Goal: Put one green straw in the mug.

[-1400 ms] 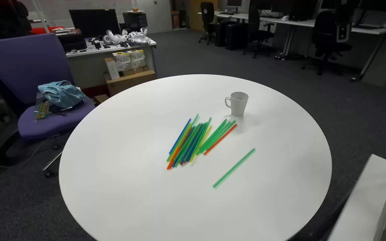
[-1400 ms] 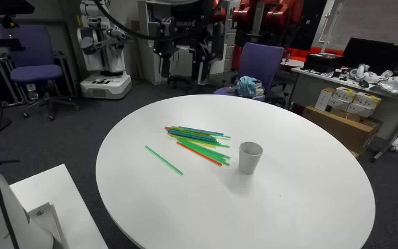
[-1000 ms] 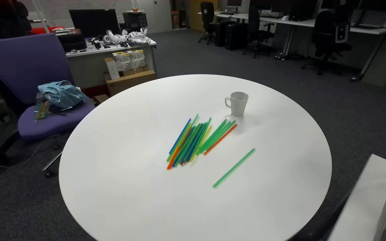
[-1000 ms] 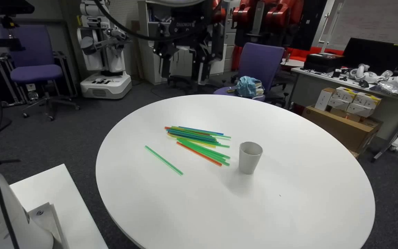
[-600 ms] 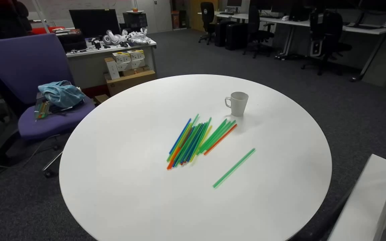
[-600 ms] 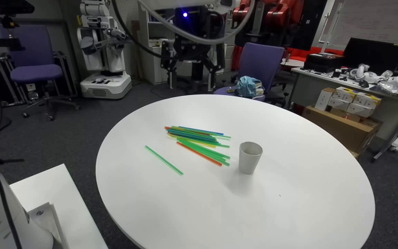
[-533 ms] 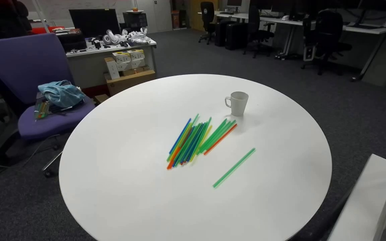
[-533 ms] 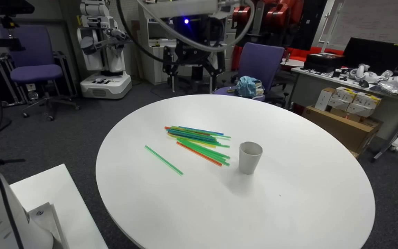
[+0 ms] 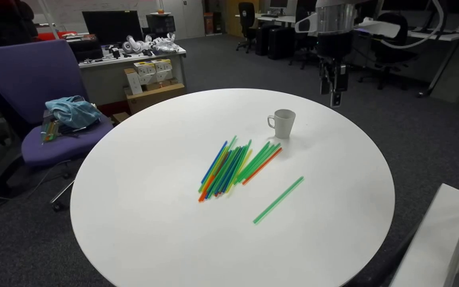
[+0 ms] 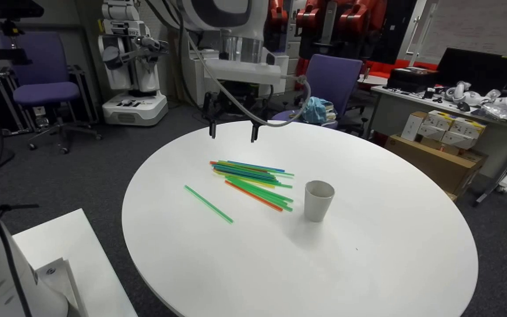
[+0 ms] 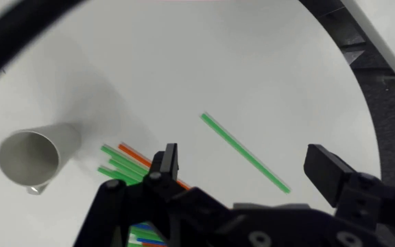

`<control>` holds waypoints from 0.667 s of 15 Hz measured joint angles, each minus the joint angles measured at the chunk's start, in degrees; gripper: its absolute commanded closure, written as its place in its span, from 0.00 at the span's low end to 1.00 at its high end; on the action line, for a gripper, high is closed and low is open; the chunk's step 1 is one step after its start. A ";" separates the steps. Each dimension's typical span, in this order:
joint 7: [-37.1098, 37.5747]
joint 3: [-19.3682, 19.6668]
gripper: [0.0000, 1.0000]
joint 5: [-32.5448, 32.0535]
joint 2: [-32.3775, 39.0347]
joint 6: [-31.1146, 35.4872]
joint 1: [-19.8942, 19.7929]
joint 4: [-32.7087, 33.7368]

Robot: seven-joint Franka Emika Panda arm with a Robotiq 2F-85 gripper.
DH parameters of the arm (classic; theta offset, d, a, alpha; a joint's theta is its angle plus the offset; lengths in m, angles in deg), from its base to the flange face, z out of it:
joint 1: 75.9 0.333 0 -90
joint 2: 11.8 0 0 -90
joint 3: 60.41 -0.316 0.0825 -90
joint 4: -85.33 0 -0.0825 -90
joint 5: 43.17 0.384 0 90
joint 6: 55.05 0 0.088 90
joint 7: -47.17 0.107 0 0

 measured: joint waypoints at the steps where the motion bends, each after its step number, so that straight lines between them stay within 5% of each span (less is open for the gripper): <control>1: -3.28 -0.21 0.00 1.36 0.52 0.00 0.03 0.00; 4: -11.21 -0.99 0.00 0.34 1.58 -0.50 0.00 -0.09; 10: -11.94 -2.22 0.00 -4.25 2.63 -2.61 -0.03 -0.16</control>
